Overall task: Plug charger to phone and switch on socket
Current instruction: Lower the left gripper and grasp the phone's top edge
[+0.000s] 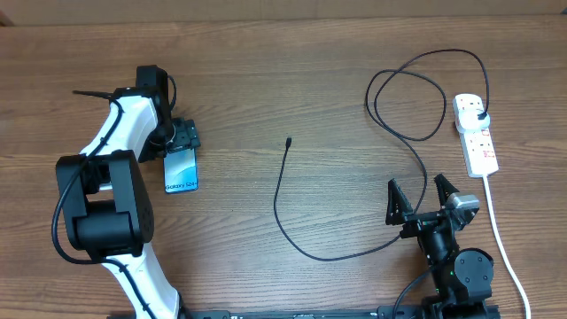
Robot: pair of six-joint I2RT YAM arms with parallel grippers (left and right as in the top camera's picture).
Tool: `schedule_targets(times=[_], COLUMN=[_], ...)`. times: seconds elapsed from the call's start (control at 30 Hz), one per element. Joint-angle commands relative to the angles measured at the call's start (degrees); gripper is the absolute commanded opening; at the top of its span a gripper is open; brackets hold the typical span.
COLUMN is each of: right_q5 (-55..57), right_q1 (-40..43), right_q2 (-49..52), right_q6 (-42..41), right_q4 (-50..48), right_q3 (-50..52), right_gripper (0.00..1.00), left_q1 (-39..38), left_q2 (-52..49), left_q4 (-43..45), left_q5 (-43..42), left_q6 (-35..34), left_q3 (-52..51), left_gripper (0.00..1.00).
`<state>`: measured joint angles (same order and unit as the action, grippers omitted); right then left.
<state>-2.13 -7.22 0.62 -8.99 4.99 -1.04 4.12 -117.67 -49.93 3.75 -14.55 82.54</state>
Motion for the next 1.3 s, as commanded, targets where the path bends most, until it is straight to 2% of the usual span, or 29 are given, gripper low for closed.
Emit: schedule_targets(times=[0.0,0.8,1.13,1.27], right_q5=[-0.1,-0.1,-0.1,-0.1], right_q1=[-0.3,-0.3,-0.3,-0.3], right_q2=[-0.5,-0.5,-0.5,-0.5], right_q6=[-0.3,-0.3,-0.3,-0.3], right_q4=[-0.3,-0.3,-0.3,-0.3], right_q3=[0.6,0.6,0.6,0.6], right_gripper=[1.00,1.00,1.00,1.00], left_q1=[-0.4,-0.8,-0.8,-0.9], left_q2=[-2.1,-2.3,-2.3,-2.3], left_q4=[0.4,-0.4,-1.1,-1.3], left_q5=[-3.1,-3.3,-4.0,-6.8], left_q6=[0.8,3.0,2.8,2.7], left_q3=[-0.5,-4.2,-4.5,-4.5], left_gripper=[0.94,0.94,0.88,0.86])
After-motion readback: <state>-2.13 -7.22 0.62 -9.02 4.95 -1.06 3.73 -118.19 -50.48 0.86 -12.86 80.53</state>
